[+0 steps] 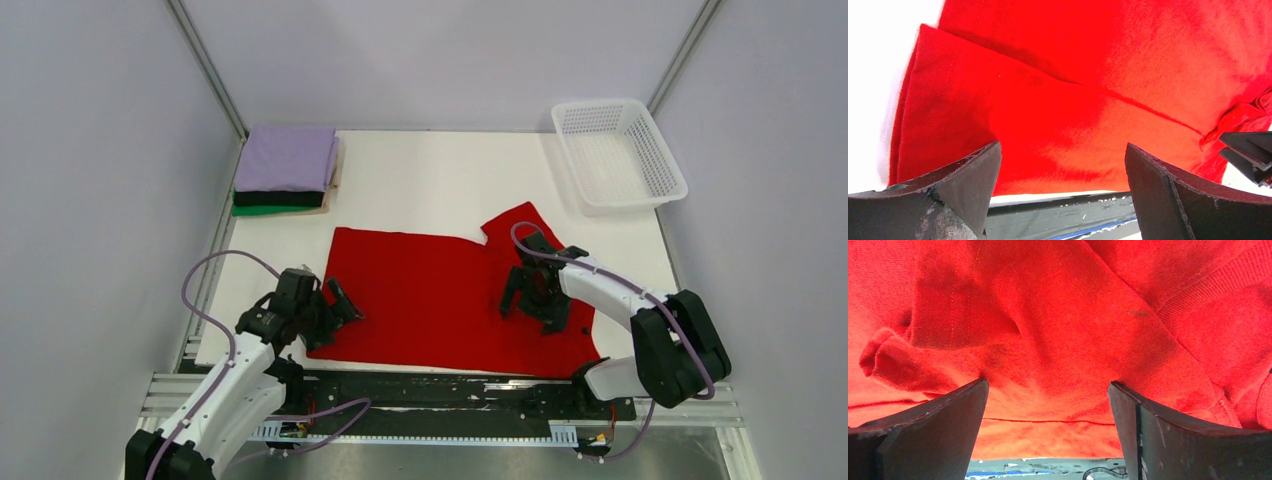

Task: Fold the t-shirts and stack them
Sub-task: Grab the side of the flattened tshirt furthest away from the robot with both arms

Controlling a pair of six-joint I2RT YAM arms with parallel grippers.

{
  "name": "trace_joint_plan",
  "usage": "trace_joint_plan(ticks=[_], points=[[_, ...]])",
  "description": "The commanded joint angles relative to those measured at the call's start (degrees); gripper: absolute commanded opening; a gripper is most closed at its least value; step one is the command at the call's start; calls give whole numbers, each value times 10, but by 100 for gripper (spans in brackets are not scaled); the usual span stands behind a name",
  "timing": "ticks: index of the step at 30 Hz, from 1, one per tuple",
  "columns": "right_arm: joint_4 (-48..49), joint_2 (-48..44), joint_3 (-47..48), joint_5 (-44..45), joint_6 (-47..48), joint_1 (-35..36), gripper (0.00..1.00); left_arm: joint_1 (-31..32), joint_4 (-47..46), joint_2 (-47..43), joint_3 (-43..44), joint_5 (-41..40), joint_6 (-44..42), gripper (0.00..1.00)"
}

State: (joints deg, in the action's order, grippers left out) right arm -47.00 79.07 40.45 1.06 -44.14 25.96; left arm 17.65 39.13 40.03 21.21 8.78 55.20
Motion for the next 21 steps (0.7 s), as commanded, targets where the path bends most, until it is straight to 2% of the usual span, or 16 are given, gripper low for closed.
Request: trace_joint_plan(ticks=[1, 7, 14, 21], points=[[136, 10, 2, 74, 51, -19, 100, 2, 7, -22, -11, 13, 21, 100], [133, 8, 24, 62, 64, -26, 100, 2, -6, -11, 12, 14, 7, 100], [60, -96, 44, 74, 46, -27, 100, 2, -25, 46, 114, -12, -46, 100], [63, -174, 58, 94, 50, -29, 100, -21, -49, 209, 258, -115, -131, 100]])
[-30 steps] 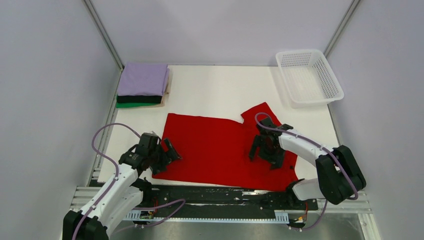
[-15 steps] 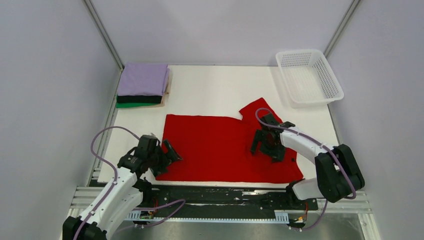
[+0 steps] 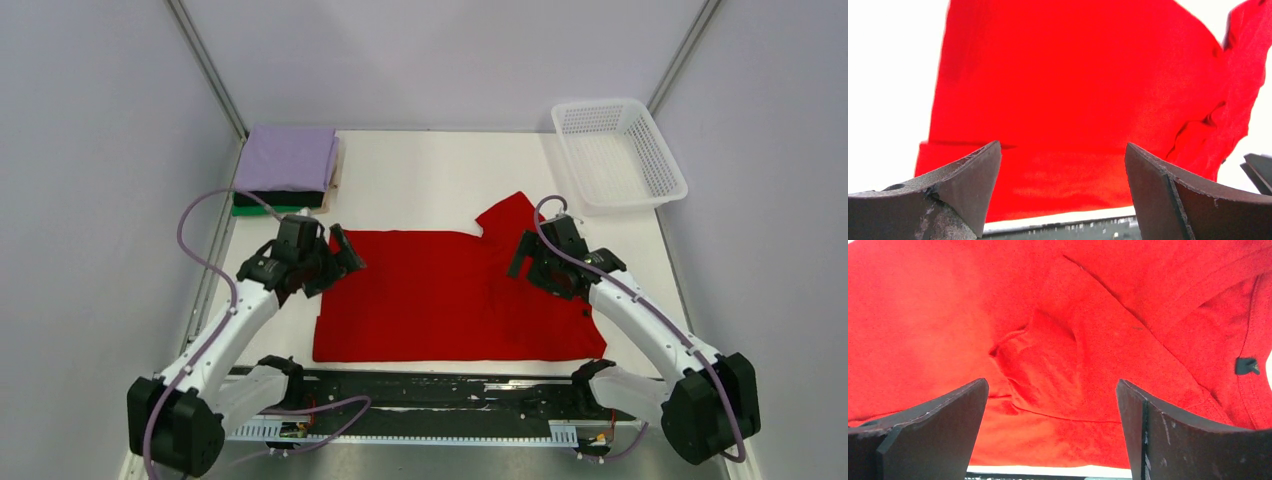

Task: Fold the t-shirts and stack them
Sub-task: Grab the side of the flattened tshirt furthest away from the robot with both arms

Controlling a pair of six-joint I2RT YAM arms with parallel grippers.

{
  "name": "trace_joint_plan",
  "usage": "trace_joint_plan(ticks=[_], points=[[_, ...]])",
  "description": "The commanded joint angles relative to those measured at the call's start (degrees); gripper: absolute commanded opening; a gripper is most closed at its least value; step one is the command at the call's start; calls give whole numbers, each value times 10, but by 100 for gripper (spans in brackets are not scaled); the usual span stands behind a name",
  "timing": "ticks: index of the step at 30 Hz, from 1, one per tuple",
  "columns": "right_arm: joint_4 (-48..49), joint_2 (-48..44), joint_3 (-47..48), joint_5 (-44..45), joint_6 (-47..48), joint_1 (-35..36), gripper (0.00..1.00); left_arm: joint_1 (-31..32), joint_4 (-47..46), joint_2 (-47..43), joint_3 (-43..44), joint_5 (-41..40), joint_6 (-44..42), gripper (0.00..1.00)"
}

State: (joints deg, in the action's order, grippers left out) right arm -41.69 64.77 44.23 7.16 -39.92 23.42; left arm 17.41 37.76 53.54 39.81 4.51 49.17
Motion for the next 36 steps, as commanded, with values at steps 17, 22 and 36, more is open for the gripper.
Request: trace_joint_plan(ticks=[17, 22, 36], points=[[32, -21, 6, 42, 22, -14, 100, -139, -181, 511, 303, -35, -194, 90], [22, -37, -14, 41, 9, -15, 100, -139, -174, 547, 304, -26, -193, 78], [18, -27, -18, 46, 1, -17, 100, -100, -115, 554, 304, -73, -219, 59]])
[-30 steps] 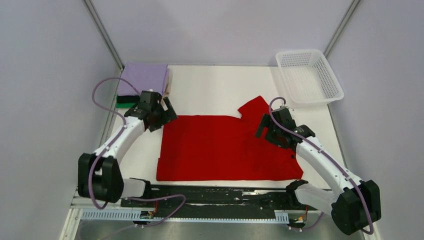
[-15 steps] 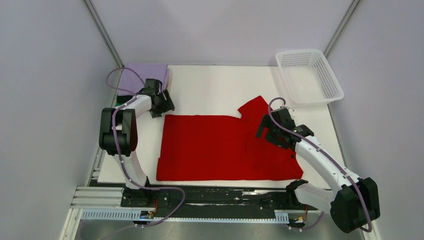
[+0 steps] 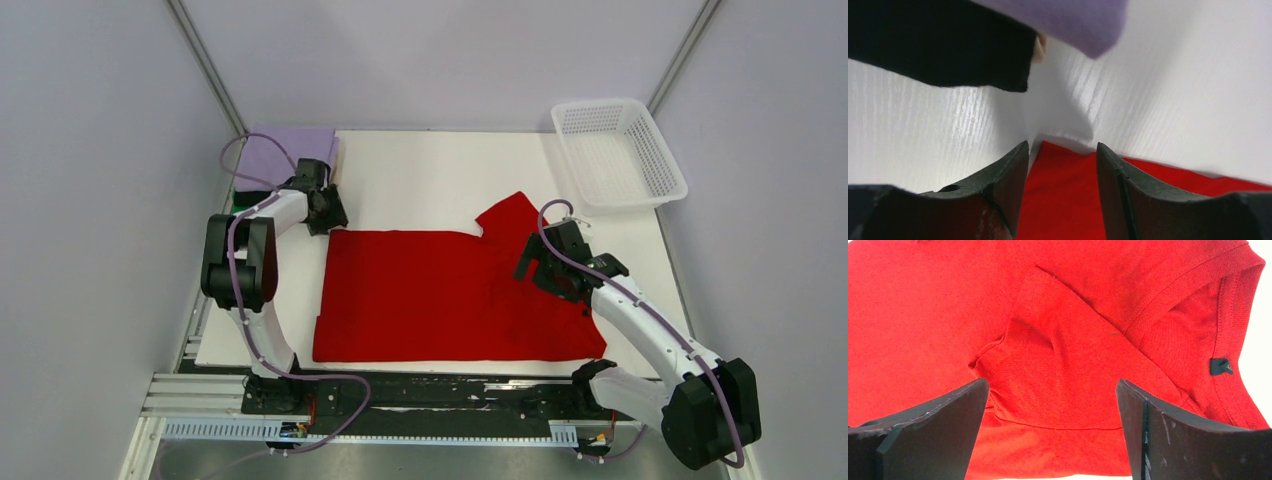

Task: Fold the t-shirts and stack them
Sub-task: Grab the side of the flattened tshirt furthest away from the robot with both arms

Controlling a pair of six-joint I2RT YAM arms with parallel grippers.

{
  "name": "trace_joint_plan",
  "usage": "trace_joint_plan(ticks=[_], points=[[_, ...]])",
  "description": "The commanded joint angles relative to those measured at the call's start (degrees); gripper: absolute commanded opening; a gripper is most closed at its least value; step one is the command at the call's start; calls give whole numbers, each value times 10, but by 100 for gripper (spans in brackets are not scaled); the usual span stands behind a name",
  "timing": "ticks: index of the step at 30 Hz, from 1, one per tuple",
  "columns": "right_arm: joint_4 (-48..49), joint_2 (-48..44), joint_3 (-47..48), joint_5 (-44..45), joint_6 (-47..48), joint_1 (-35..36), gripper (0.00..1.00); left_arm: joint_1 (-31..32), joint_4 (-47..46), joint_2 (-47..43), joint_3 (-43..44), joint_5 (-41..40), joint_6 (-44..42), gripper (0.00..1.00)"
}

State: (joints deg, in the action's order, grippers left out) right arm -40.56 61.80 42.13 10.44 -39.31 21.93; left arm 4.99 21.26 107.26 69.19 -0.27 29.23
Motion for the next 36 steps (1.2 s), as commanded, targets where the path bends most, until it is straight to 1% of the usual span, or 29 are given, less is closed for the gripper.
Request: trace_joint_plan(ticks=[1, 5, 8, 12, 16, 17, 18, 22, 25, 31, 34, 36], points=[[7, 3, 2, 15, -5, -2, 100, 27, 61, 22, 13, -30, -22, 58], [7, 5, 1, 18, -4, -2, 100, 37, 86, 41, 27, -57, -23, 41], [7, 3, -4, 20, -2, -2, 100, 40, 92, 50, 34, -59, -23, 38], [8, 0, -6, 26, -2, -3, 100, 47, 98, 53, 40, -59, -27, 27], [15, 12, 6, 38, 0, -6, 100, 55, 107, 43, 50, -62, -35, 9], [18, 19, 13, 43, 0, -7, 100, 55, 108, 40, 52, -63, -38, 2], [20, 30, 21, 45, 1, -8, 100, 57, 110, 33, 53, -63, -39, 0], [43, 64, 54, 57, 8, -12, 100, 63, 110, 5, 51, -62, -49, 0], [60, 112, 91, 70, 5, -26, 100, 68, 109, -12, 48, -64, -54, 0], [99, 268, 227, 42, 40, -63, 100, 76, 113, -40, 38, -63, -63, 0], [104, 356, 314, 63, 64, -68, 100, 77, 112, -59, 29, -61, -65, 0], [106, 421, 377, 82, 84, -70, 94, 79, 107, -69, 20, -59, -64, 0]])
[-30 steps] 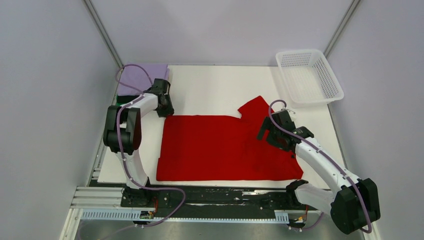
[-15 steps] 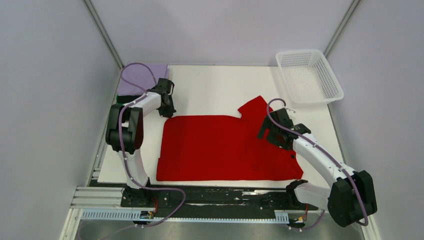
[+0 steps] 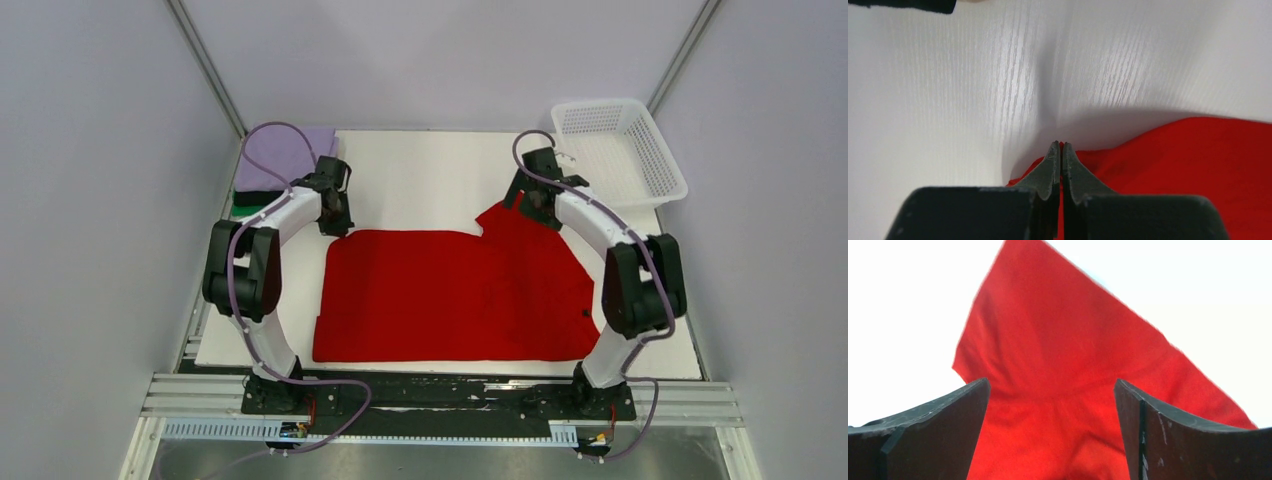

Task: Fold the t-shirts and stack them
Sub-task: Grab the side of the flattened tshirt furthest away from the robot with both arms

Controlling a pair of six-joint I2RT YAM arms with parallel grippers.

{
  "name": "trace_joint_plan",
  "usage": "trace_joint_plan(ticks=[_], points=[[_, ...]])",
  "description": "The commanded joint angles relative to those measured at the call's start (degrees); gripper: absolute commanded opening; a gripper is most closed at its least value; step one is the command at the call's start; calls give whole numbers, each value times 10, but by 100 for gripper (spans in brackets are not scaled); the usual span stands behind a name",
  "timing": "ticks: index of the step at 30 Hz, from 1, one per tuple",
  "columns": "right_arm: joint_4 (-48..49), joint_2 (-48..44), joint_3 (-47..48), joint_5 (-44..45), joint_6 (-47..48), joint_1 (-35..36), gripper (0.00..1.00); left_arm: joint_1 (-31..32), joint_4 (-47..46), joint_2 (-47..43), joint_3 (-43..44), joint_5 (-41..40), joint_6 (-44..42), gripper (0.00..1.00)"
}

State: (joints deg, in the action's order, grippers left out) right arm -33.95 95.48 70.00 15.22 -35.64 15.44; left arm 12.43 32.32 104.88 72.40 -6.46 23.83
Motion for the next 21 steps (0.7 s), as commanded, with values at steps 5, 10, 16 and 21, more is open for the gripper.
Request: trace_joint_plan(ticks=[5, 10, 16, 21], points=[[39, 229, 236, 18, 93, -5, 77, 5, -8, -52, -22, 13, -10, 0], [39, 317, 328, -13, 122, -5, 64, 5, -14, -50, -24, 28, -8, 0], [40, 339, 320, -24, 142, -5, 55, 5, -11, -37, -18, 19, -6, 0], [39, 329, 285, -11, 137, -6, 46, 5, -7, -28, -10, 11, -3, 0]])
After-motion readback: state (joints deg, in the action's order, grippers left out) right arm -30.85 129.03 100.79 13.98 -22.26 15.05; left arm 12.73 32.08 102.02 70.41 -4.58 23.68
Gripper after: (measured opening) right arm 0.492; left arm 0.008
